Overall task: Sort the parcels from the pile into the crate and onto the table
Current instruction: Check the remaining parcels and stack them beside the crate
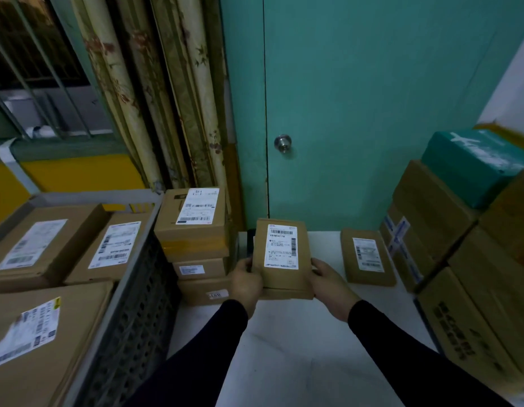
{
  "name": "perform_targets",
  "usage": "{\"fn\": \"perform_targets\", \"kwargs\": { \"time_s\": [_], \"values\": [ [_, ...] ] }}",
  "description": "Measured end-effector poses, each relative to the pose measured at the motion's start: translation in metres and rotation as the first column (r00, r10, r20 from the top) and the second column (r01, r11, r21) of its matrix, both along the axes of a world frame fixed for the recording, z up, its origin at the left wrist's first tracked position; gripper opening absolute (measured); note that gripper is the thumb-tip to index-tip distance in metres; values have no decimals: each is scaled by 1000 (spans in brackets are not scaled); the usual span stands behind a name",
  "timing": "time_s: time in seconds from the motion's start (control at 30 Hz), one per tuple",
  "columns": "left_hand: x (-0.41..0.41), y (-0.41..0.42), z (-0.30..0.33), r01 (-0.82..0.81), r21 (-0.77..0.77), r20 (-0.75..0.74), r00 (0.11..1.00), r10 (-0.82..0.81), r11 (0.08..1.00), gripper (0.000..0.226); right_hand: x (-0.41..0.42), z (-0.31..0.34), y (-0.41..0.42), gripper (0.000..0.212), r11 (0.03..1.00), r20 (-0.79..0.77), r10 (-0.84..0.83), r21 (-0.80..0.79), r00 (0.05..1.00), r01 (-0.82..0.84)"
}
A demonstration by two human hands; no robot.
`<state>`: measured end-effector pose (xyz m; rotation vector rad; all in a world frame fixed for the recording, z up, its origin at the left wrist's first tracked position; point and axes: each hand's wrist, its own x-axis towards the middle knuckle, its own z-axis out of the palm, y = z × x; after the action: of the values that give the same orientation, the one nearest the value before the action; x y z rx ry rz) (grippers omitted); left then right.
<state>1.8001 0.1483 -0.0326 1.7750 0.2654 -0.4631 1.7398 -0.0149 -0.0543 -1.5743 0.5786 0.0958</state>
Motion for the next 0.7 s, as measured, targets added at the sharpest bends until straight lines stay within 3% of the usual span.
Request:
{"fn": "perform_targets", "kwargs": {
  "time_s": [0.17, 0.33, 0.7],
  "values": [
    [14, -17, -28, 56, 26, 61, 996, -58, 998, 34, 25, -23, -4, 30, 1000, 14, 12, -19, 1000, -12],
    [47, -28, -66, 25, 154, 118, 992, -43, 988, 38, 60, -52, -7, 42, 992, 18, 82, -98, 996, -80],
    [78, -29, -103, -27, 230, 81, 997, 9, 973, 46, 90, -86, 0, 56, 949, -32, 202, -242, 979, -203]
  ]
}}
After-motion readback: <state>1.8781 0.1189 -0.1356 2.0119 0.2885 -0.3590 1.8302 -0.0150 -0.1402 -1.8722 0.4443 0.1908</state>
